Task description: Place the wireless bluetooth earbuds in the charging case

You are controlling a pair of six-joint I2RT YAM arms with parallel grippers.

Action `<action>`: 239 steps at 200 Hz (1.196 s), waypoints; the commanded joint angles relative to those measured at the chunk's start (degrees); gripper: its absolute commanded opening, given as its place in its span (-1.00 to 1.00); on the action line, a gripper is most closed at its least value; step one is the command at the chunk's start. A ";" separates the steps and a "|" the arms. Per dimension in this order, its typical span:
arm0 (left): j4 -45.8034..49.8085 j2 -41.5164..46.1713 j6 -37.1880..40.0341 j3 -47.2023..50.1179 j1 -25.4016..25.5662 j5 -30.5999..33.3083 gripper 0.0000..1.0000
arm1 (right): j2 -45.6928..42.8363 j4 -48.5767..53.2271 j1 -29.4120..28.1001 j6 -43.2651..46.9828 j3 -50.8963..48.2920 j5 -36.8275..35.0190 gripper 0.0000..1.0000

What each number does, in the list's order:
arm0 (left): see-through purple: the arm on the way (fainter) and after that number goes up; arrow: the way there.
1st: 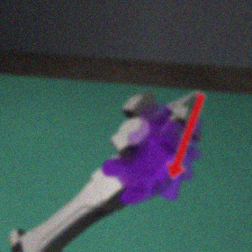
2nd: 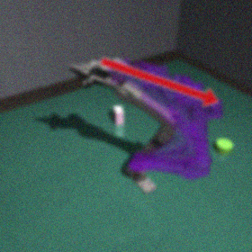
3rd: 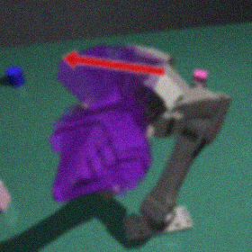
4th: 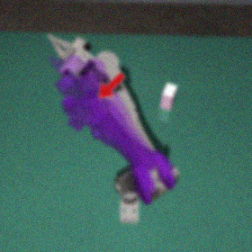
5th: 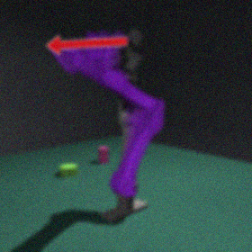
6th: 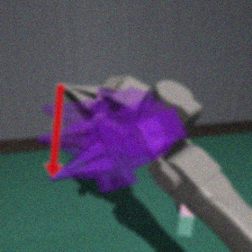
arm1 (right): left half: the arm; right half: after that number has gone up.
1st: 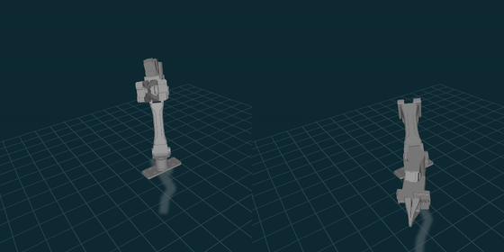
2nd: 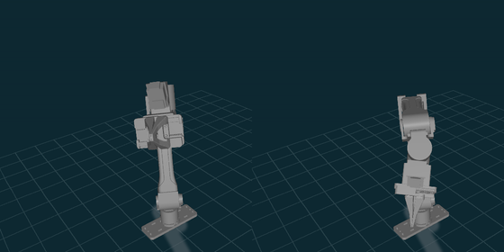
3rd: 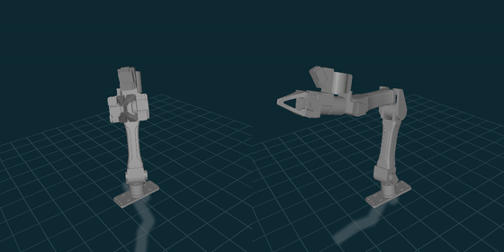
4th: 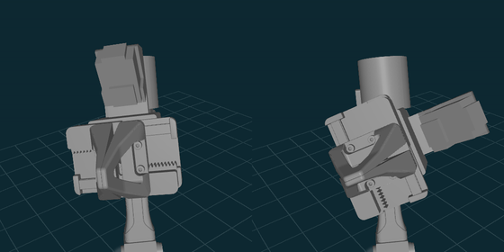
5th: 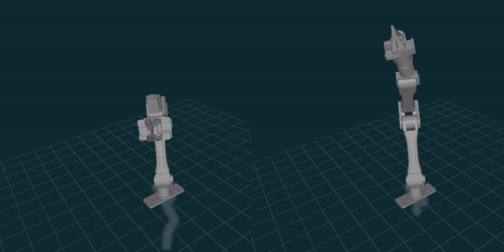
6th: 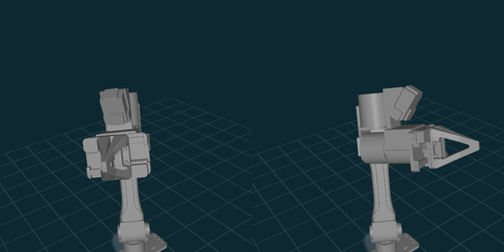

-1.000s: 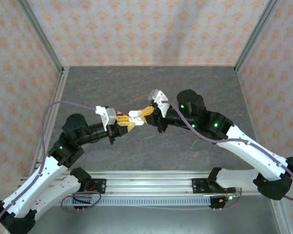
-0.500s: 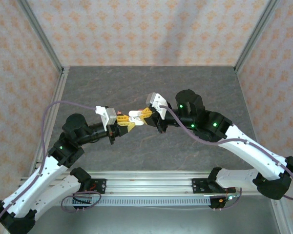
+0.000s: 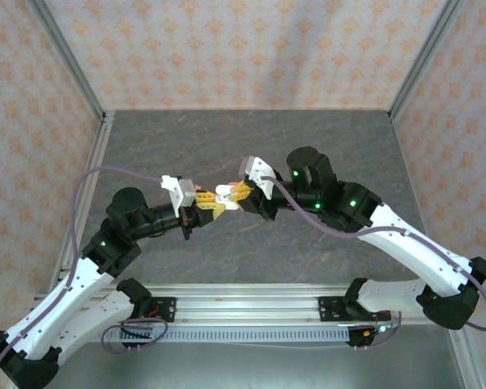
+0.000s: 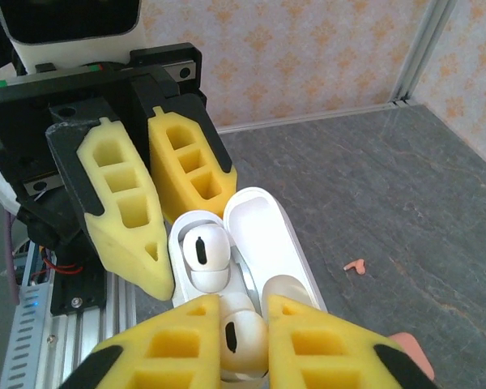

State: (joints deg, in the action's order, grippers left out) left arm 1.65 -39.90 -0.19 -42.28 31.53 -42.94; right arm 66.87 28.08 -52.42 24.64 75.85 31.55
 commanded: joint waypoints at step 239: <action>-1.65 -0.35 -6.99 -3.81 0.32 2.17 -1.00 | -6.08 -9.89 3.39 -30.34 -4.35 2.22 0.29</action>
State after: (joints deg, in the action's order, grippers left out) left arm 1.48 -39.83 -3.09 -42.54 31.79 -40.03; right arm 64.73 28.86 -49.25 2.98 79.24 30.72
